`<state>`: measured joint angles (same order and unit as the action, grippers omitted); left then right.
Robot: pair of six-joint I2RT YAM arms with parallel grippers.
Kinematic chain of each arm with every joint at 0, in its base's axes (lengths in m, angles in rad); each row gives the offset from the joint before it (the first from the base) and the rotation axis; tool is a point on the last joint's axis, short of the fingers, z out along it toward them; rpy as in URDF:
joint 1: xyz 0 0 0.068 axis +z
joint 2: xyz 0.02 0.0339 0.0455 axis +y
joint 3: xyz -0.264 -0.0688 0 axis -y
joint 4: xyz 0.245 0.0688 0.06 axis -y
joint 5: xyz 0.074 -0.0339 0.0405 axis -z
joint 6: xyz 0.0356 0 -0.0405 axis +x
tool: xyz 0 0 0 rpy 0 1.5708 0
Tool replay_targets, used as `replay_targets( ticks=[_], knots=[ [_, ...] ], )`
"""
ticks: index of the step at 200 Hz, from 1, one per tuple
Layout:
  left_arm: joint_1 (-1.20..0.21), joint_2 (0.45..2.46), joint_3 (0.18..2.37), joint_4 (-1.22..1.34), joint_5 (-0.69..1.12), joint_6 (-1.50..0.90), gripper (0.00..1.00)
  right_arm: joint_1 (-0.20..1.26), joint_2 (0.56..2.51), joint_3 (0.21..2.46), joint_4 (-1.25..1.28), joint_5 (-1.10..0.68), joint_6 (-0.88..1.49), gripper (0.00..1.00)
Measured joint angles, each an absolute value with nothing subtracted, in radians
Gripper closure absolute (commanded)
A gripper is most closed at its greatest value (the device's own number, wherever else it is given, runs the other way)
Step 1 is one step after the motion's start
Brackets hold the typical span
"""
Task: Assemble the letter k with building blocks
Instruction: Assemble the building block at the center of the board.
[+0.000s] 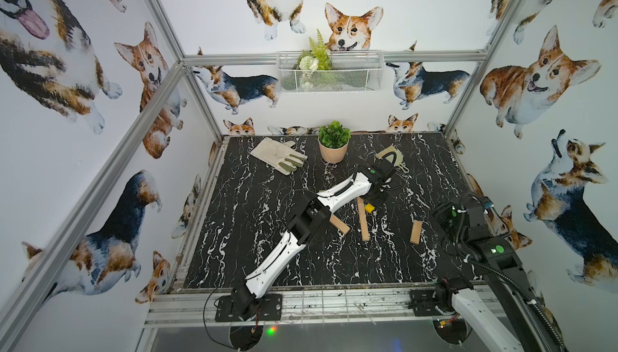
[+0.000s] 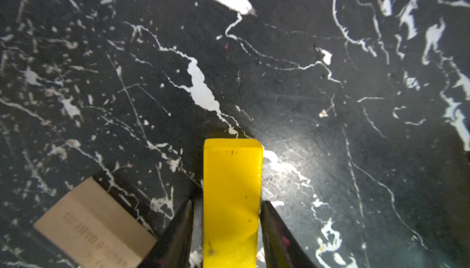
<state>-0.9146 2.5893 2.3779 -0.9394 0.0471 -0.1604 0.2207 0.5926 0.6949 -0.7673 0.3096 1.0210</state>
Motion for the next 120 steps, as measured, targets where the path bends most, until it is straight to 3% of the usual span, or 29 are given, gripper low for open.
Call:
replay_targets(
  ticks=[31, 65, 91, 120],
  knots=[
    [-0.912, 2.571, 2.377, -0.936, 0.047, -0.162, 0.50, 0.221, 0.591, 0.693, -0.768, 0.310, 1.021, 0.35],
    [-0.911, 2.510, 2.384, -0.934, 0.046, -0.178, 0.28, 0.220, 0.669, 0.693, -0.767, 0.295, 1.011, 0.35],
    [-0.902, 2.377, 2.305, -0.868, 0.043, -0.221, 0.17, 0.213, 0.901, 0.699, -0.735, 0.196, 0.951, 0.36],
    [-0.811, 2.171, 2.055, -0.707, 0.068, -0.335, 0.07, 0.210, 1.189, 0.776, -0.735, 0.089, 0.864, 0.36]
  ],
)
